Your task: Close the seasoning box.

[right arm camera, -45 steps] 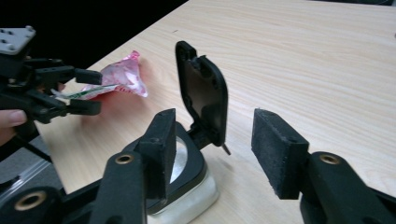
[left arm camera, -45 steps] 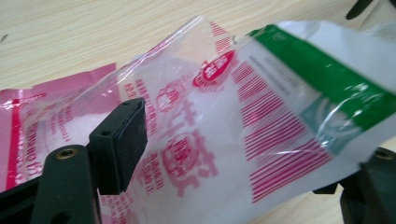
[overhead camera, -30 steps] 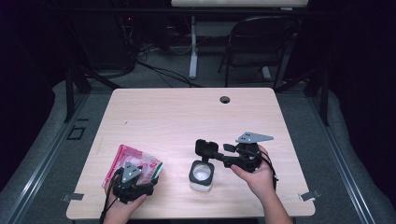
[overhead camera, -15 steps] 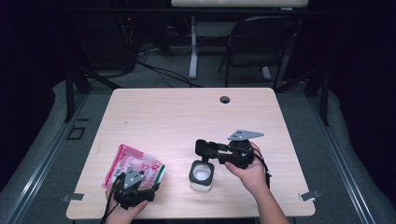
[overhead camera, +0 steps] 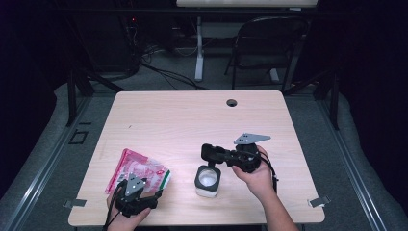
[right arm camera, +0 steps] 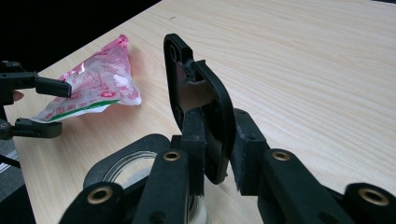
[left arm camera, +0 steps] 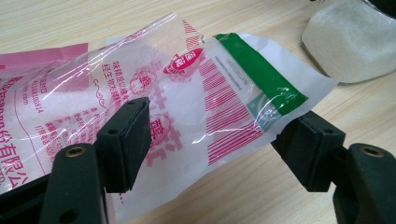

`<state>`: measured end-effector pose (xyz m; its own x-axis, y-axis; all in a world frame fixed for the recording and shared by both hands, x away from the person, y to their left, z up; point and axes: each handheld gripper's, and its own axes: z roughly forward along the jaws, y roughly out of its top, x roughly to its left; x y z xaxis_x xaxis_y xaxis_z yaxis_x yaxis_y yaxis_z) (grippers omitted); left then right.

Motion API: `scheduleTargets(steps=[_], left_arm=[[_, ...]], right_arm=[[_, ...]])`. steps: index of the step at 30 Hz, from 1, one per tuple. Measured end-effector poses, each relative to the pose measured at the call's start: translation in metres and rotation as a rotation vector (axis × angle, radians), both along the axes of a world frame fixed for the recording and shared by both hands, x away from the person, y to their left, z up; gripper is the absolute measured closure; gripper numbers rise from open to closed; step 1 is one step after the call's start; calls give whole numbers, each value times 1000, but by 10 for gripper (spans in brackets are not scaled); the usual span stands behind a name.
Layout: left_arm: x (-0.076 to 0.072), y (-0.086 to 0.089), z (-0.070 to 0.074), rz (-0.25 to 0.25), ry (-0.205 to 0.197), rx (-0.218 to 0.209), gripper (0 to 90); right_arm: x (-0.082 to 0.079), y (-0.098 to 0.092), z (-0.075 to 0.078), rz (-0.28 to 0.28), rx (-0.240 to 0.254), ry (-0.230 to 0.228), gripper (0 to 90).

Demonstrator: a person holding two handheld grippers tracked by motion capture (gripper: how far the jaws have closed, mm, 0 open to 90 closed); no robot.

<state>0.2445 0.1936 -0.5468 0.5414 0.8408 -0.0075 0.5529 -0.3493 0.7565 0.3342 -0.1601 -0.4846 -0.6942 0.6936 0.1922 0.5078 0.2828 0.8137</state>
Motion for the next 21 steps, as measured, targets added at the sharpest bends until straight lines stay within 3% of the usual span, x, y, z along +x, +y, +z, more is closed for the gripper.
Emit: scheduleTargets(steps=[15,21], left_arm=[[-3,-6,4,-19,-10,-6,301],[-3,-13,6,-41,-14,-15,301]], right_arm=[[-6,3,2,2,-39,-39,779],[-14,11,5,0,-93,-79,745]])
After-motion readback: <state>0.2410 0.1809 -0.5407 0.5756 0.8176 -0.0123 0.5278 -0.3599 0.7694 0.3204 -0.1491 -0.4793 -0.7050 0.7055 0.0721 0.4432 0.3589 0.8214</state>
